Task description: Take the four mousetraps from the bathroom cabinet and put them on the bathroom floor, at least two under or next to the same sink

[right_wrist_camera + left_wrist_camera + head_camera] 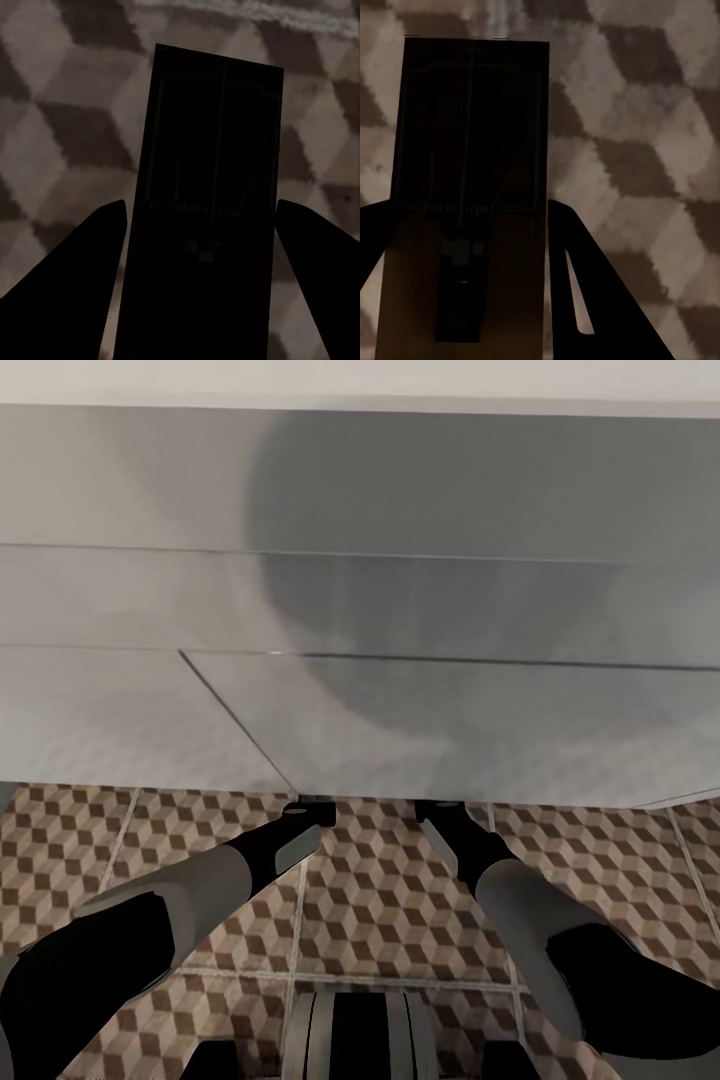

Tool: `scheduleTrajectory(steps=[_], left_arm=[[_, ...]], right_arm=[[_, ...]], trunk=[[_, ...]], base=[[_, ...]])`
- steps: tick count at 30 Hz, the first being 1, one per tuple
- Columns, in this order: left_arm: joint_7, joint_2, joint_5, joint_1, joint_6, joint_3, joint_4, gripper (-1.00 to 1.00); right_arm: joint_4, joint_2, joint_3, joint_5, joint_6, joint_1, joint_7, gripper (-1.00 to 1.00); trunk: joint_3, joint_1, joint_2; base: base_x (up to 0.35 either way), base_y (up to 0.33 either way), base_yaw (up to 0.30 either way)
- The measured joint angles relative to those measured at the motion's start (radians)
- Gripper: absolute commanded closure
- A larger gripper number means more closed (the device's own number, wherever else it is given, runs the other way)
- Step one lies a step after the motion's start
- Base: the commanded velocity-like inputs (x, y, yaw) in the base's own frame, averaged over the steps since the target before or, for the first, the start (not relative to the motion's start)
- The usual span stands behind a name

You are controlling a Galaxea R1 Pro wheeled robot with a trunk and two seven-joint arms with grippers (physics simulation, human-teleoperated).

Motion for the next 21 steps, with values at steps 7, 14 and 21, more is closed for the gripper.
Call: scheduleTrajectory(steps=[7, 14, 21], left_arm=[[0.0, 0.0, 0.0, 0.0, 0.0, 0.0, 0.0, 1.0], [0.0, 0.0, 0.0, 0.0, 0.0, 0.0, 0.0, 1.0], [0.0, 0.001, 0.0, 0.0, 0.0, 0.0, 0.0, 1.0]], right_arm=[[0.0, 0.001, -0.001, 0.0, 0.0, 0.0, 0.0, 1.0], [0.0, 0.002, -0.001, 0.0, 0.0, 0.0, 0.0, 1.0], [0.0, 0.002, 0.0, 0.0, 0.0, 0.0, 0.0, 1.0]], trunk=[[-0.011, 0.0, 0.0], [-0.022, 0.0, 0.0], [-0.031, 0.0, 0.0]], base=[[0.0, 0.0, 0.0], [0.0, 0.0, 0.0], [0.0, 0.0, 0.0]])
